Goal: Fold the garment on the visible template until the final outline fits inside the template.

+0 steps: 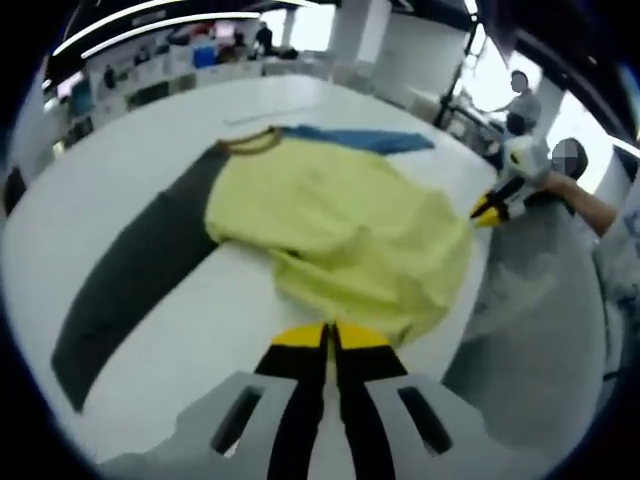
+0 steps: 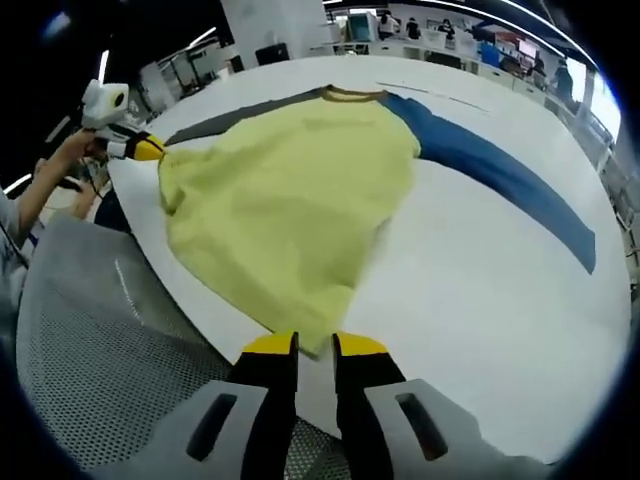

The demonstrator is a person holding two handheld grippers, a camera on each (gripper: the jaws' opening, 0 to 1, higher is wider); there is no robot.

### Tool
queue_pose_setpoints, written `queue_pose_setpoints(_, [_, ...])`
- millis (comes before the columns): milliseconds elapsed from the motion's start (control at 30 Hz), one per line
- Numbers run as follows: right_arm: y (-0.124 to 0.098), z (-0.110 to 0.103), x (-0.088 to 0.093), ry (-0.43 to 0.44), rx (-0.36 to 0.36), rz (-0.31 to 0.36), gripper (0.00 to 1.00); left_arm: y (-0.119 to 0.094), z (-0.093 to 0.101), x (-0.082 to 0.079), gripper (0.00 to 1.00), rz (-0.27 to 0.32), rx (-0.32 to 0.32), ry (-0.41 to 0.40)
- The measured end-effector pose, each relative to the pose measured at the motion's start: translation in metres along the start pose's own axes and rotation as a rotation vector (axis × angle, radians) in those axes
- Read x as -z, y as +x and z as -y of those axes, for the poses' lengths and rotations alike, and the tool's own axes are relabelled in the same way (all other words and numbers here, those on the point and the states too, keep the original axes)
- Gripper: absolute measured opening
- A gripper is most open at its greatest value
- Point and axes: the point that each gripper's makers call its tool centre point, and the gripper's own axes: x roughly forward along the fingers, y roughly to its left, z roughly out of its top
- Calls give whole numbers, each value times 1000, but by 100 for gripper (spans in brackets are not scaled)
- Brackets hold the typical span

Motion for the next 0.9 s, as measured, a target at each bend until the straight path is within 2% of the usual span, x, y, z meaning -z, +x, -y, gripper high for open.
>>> queue_pose_setpoints(300, [2, 1, 2, 0, -3, -14, 12, -3, 6, 6, 0, -11, 4, -2])
queue_pose_setpoints(433, [2, 2, 1, -9, -2, -17, 7, -6, 7, 8, 0, -7, 0, -6])
queue_pose_setpoints(700, [0, 1, 2, -12, -4, -21, 3, -13, 12, 16, 0, -20, 0, -45])
queue_pose_setpoints(900, [-11, 4, -4, -52, 29, -3, 2, -21, 14, 20, 0, -14, -16, -65])
